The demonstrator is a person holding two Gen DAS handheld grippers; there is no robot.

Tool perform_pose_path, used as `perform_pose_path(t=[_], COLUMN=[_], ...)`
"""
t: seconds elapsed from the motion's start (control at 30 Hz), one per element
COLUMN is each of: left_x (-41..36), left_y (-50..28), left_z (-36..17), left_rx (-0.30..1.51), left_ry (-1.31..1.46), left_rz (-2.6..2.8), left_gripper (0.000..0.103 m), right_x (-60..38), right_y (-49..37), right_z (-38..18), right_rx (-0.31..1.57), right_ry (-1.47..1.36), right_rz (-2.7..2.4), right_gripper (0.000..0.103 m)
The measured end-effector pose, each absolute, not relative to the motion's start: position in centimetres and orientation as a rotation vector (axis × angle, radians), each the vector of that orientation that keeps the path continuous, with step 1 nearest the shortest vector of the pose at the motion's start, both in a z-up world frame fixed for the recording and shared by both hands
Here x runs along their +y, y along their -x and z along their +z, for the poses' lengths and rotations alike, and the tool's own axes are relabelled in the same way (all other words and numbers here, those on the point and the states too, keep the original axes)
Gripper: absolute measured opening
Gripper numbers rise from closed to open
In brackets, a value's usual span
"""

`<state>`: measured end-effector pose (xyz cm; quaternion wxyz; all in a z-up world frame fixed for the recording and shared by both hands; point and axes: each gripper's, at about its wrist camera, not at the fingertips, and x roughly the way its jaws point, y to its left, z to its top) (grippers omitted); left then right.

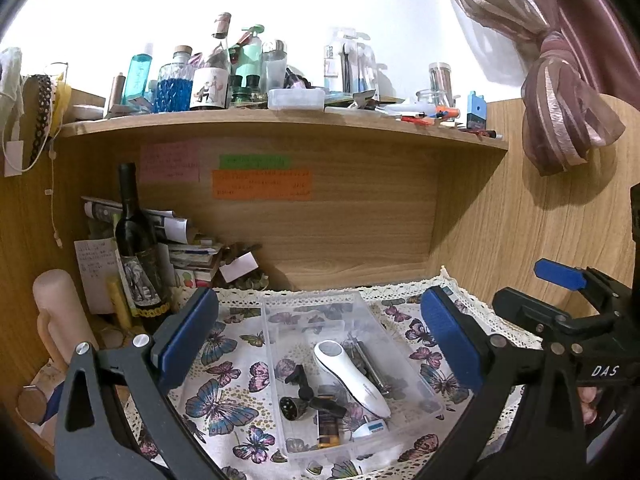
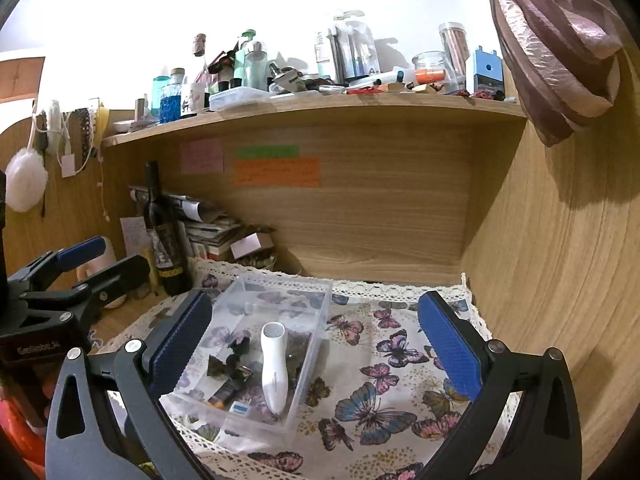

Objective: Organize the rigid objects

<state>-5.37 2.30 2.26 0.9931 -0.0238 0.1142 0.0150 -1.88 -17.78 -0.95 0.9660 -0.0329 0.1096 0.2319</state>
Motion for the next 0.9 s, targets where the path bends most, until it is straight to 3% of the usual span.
perform_pose_path(t=[0.9], left_x=[1.72], left_y=[4.85], left_z=[2.2], left_rx=[0.227], left_ry=[0.038], left_rz=[0.002], left_gripper=[0.103], right_x=[-18.45], right_y=[1.5], right_z=[-0.76], right_rx=[0.227], right_ry=[0.042], right_rz=[0.457], right_gripper=[0.103])
